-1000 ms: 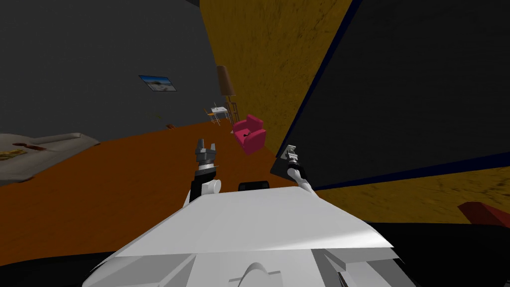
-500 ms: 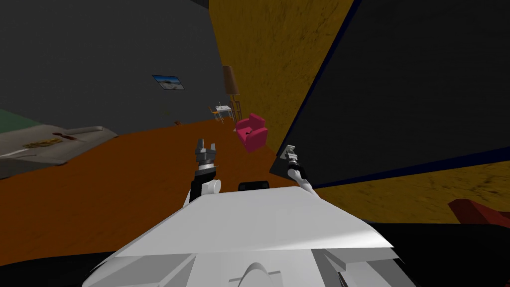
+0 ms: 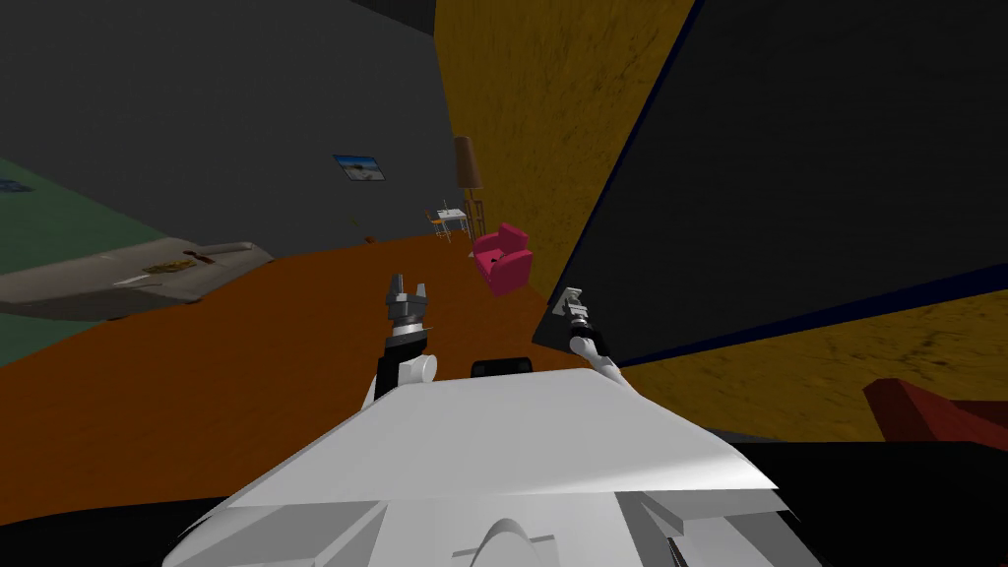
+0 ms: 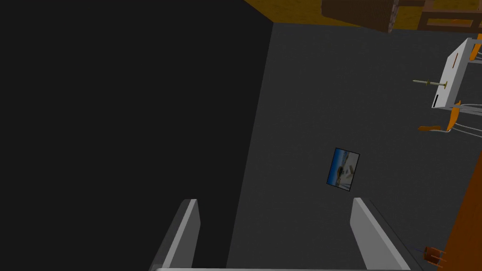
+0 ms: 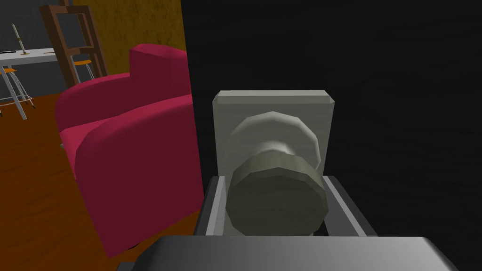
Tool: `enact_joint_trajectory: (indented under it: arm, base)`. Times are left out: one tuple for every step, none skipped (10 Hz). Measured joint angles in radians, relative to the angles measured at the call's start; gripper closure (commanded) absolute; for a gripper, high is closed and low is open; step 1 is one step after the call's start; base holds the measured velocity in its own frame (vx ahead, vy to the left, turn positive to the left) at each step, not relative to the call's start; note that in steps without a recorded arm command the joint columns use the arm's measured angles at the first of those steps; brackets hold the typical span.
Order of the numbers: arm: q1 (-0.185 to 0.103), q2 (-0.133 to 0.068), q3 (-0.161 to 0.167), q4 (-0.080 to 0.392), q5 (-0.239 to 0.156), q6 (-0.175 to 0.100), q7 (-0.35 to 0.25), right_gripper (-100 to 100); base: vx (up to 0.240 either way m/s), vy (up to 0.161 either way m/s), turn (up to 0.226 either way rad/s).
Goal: Pull the door open
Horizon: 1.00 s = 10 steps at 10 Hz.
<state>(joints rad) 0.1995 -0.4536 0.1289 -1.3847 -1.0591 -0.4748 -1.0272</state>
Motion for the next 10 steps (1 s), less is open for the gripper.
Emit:
enact_joint_trajectory:
  arm:
    - [0.003,-0.007,0.007,-0.005,0.001,-0.001,-0.006,100]
    - [0.005,-0.006,0.010,-0.004,0.001,0.001,-0.007,100]
    - [0.027,-0.028,0.026,-0.019,0.007,-0.011,-0.025,100]
    - [0.047,-0.047,0.040,-0.038,0.012,-0.024,-0.043,100]
    - [0.066,-0.067,0.060,-0.053,0.021,-0.043,-0.062,100]
    - [0.090,-0.090,0.080,-0.069,0.029,-0.061,-0.085,100]
    - [0.114,-0.107,0.093,-0.087,0.033,-0.069,-0.101,100]
    - [0.134,-0.133,0.114,-0.098,0.041,-0.087,-0.125,100]
    - [0.155,-0.152,0.130,-0.112,0.048,-0.103,-0.146,100]
    - [0.179,-0.171,0.143,-0.133,0.054,-0.117,-0.161,100]
  base:
    - [-0.077,-0.007,0.028]
    - [-0.108,-0.022,0.097]
    - [-0.156,-0.026,0.077]
    - [-0.195,-0.028,0.076]
    - [-0.176,-0.026,0.068]
    - [-0.123,-0.011,0.041]
    - [-0.128,-0.020,0.060]
    - [-0.141,-0.043,0.059]
    - [-0.133,-0.023,0.058]
    - [-0.057,-0.003,0.014]
